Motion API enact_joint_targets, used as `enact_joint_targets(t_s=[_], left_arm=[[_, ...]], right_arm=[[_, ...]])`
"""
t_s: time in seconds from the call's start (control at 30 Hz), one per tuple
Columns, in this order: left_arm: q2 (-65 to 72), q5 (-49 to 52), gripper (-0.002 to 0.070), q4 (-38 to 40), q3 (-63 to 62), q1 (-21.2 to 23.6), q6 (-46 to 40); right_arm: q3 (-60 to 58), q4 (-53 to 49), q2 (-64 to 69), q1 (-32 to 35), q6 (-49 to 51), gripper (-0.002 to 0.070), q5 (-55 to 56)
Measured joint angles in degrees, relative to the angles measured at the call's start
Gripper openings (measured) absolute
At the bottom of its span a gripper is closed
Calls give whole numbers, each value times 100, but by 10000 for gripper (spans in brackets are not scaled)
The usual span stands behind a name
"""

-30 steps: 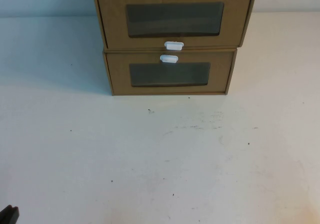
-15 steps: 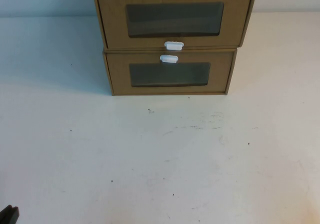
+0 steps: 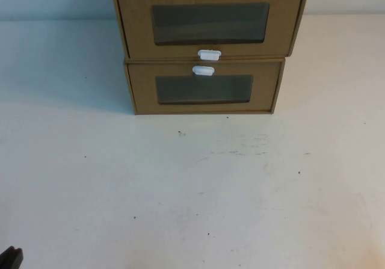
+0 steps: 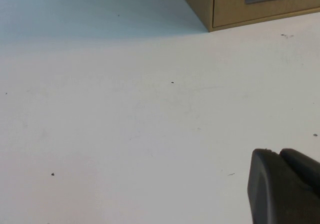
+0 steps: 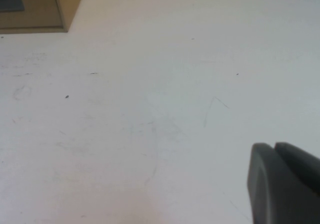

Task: Open the shoe box
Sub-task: 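Pull the top drawer of the cardboard box fully open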

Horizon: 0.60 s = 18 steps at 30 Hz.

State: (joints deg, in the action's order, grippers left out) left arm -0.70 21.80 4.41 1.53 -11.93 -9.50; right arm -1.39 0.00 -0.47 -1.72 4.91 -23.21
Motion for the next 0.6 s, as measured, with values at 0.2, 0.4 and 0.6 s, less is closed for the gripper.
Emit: enact_joint_targets(t_s=[0.2,0.4,0.6], left_arm=[[0,-11,-6,-13,0,0,0],[0,-633,-6,-37,0,0,0],[0,-2690,-6,-37,0,0,0]], right_arm=[[0,0,0,0,0,-14,0],[0,0,0,0,0,-14,709],[0,0,0,0,0,-14,2831]])
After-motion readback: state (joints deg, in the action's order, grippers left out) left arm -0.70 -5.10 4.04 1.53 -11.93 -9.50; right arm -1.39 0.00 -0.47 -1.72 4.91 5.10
